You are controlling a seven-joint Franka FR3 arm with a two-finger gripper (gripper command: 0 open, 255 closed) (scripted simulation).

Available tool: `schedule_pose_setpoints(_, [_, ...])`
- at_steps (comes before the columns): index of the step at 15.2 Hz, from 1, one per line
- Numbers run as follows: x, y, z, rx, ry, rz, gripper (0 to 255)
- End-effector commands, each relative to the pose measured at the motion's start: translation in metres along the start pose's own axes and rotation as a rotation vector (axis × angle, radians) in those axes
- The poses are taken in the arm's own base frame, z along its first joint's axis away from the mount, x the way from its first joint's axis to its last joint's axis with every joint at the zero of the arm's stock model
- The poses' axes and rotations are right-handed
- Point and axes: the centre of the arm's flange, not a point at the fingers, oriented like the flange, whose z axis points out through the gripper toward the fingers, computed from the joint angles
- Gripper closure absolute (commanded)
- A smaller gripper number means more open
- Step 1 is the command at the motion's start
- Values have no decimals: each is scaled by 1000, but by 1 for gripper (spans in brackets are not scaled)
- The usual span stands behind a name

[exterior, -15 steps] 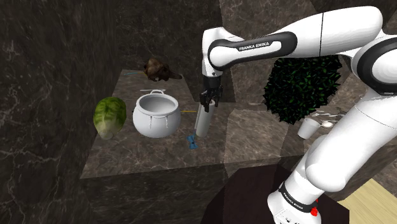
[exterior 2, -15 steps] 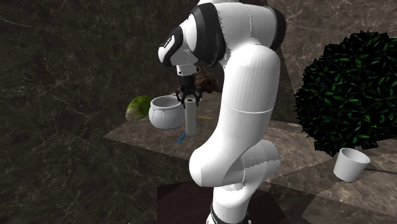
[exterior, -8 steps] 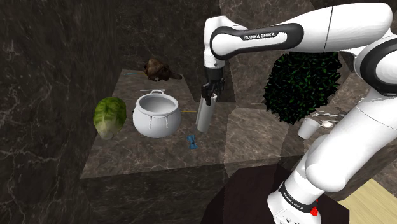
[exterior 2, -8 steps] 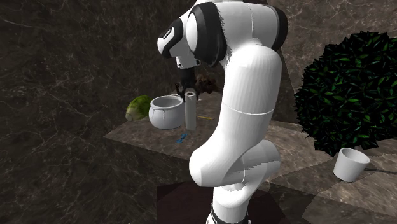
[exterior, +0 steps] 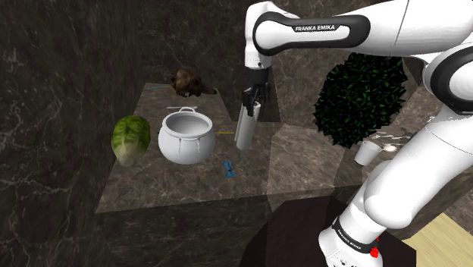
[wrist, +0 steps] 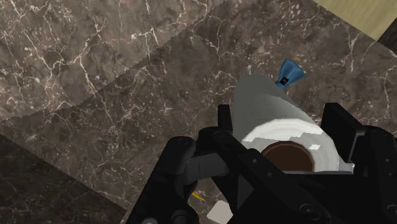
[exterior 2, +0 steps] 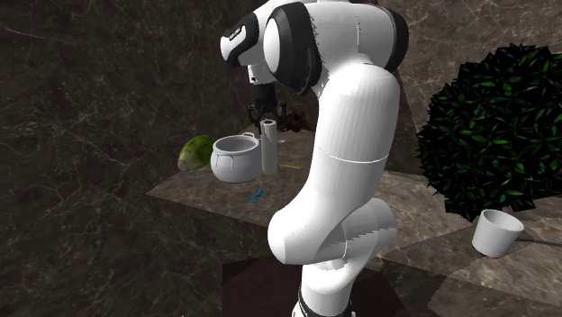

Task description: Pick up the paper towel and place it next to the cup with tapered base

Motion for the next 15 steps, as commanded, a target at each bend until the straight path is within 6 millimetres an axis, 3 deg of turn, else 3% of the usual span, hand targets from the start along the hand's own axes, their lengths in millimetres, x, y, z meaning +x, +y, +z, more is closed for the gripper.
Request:
schedule_pose_setpoints(1, [-3,1,-11,0,0,0,255])
schedule_pose_setpoints(15, [-15,8,-84,0,0,0,255])
